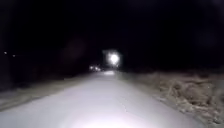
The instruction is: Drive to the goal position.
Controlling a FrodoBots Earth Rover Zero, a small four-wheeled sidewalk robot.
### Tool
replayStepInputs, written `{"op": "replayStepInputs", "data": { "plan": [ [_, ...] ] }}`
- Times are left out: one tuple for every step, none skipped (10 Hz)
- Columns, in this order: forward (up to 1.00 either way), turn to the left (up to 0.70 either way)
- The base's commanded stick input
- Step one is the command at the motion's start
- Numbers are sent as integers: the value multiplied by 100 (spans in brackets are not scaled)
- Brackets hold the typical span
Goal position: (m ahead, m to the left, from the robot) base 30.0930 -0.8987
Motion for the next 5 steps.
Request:
{"op": "replayStepInputs", "data": {
  "plan": [
    [100, 0],
    [100, 0],
    [100, 0],
    [100, 0],
    [100, 0]
  ]
}}
